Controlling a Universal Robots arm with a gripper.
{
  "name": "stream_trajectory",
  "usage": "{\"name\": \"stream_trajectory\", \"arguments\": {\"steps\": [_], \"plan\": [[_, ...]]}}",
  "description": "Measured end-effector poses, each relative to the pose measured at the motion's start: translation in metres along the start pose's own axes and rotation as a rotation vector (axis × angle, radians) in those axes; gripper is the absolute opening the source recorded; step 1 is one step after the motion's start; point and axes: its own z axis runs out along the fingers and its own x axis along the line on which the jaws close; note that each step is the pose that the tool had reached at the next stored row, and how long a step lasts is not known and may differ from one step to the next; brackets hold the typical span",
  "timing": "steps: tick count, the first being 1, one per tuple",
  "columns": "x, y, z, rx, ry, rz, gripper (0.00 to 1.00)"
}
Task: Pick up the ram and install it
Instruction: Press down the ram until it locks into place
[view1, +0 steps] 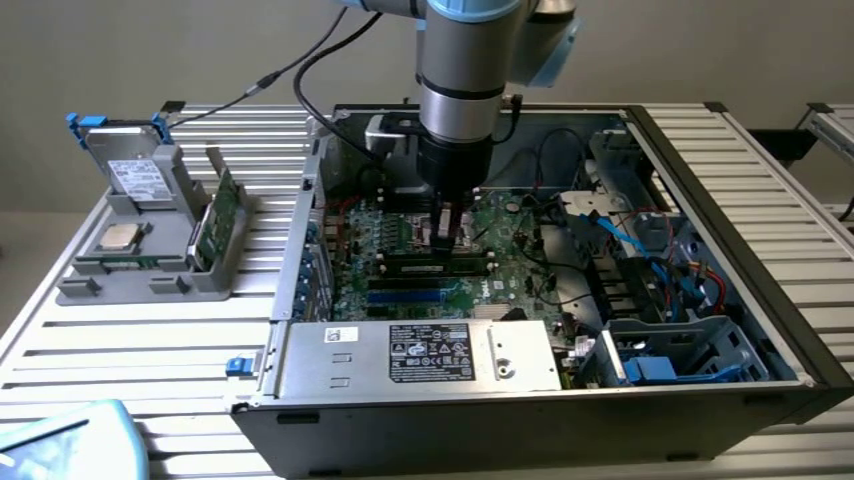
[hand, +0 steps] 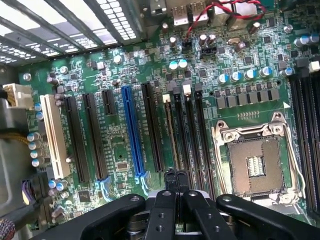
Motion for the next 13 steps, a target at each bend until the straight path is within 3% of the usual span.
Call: {"name": "stream_trajectory", "arguments": {"steps": [13], "plan": [[0.0, 0.0, 0.0, -0.0129, -0.0059, 0.197, 0.11]]}}
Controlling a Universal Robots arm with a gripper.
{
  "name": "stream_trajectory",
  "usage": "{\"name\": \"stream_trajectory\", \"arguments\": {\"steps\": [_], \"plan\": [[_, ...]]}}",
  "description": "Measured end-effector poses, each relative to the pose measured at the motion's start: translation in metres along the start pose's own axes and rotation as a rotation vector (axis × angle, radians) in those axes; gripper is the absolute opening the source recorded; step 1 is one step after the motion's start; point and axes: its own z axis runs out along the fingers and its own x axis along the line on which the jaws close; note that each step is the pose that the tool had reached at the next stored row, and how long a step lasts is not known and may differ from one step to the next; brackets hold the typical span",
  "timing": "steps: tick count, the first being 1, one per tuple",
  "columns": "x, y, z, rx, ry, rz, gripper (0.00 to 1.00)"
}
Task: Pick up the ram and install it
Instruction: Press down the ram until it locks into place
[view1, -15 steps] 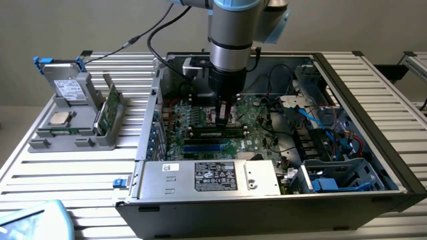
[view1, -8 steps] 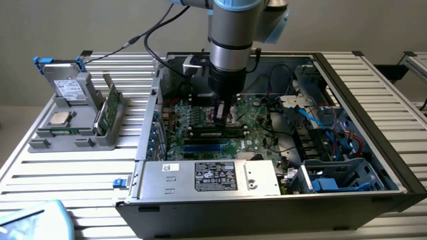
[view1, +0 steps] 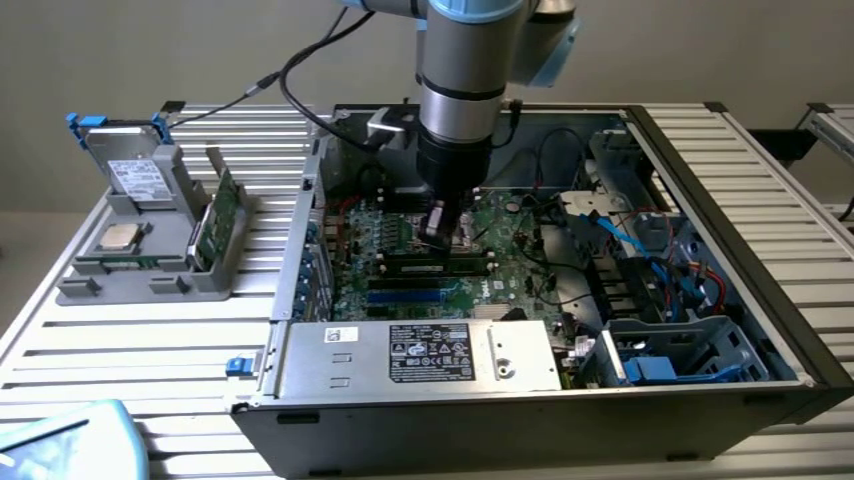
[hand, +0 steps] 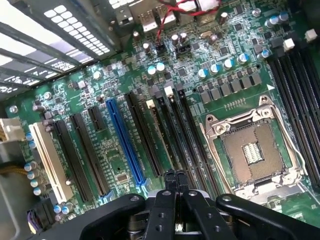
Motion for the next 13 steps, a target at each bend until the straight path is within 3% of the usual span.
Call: {"name": "stream_trajectory", "arguments": {"steps": [13], "plan": [[0.0, 0.0, 0.0, -0.0133, -0.006, 0.203, 0.11]]}}
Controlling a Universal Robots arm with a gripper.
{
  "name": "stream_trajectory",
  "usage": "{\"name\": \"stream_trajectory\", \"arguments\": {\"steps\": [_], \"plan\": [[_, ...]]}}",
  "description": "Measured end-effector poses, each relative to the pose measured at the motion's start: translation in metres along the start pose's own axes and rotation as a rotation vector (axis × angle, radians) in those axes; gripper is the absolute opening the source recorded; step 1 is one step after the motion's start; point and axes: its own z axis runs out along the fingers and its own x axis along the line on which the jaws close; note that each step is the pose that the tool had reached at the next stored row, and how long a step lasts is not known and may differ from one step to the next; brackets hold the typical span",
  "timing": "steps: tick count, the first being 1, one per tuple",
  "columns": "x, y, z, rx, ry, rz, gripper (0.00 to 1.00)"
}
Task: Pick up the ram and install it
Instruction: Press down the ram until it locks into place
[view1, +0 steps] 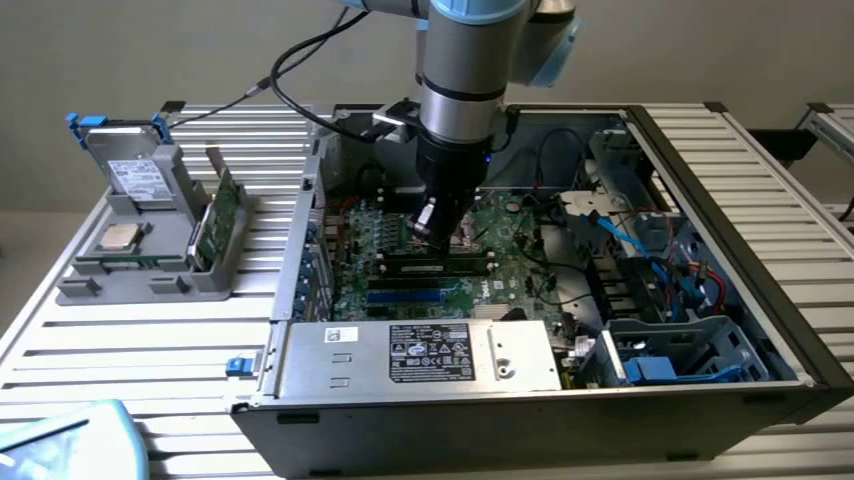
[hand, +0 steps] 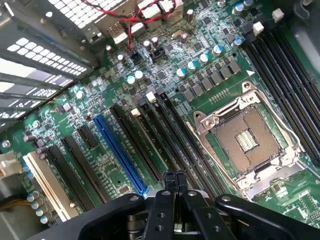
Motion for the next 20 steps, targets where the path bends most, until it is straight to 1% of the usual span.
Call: {"name": "stream_trajectory", "arguments": {"steps": [20], "plan": [[0.0, 0.0, 0.0, -0.0204, -0.0093, 0.312, 0.11]]}}
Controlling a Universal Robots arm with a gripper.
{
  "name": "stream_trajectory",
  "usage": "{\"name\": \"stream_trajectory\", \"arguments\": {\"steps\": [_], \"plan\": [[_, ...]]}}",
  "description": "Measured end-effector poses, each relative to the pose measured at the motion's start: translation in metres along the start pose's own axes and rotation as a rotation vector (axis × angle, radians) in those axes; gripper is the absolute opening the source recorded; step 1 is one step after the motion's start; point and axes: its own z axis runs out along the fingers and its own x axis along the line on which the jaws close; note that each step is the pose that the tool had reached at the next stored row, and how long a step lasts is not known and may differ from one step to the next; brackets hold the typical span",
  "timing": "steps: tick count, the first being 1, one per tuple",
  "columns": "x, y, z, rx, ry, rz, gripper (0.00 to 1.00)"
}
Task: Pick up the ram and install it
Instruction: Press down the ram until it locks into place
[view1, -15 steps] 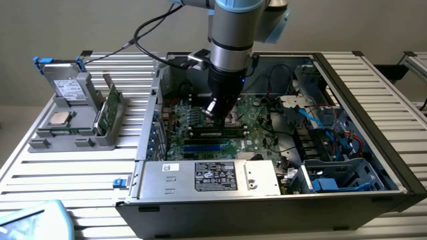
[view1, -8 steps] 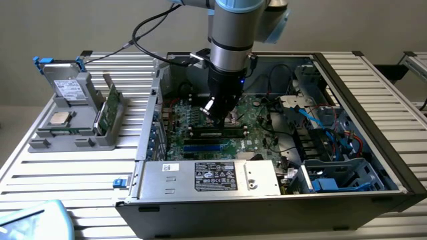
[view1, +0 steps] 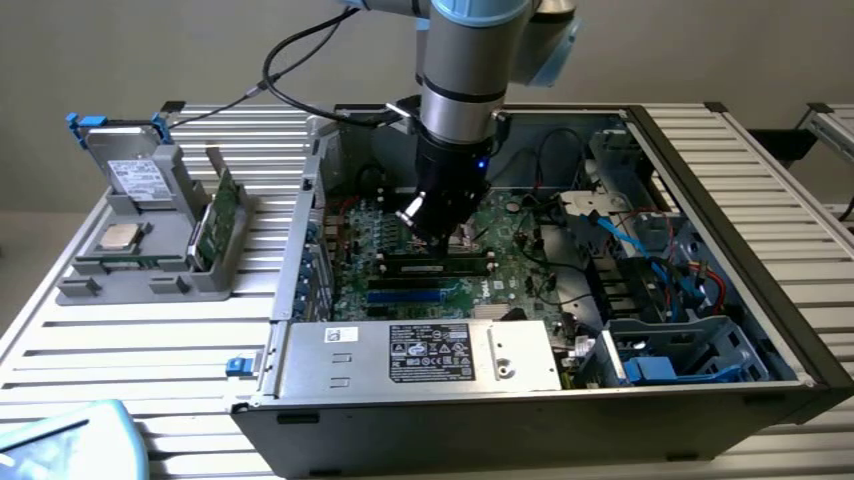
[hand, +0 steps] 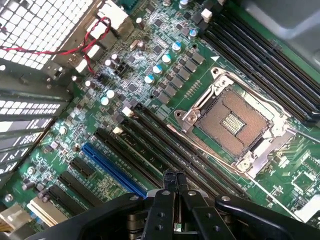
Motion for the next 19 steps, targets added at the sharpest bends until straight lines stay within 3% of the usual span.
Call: {"name": "stream_trajectory", "arguments": {"steps": [19], "plan": [[0.0, 0.0, 0.0, -0.0187, -0.0086, 0.291, 0.11]]}}
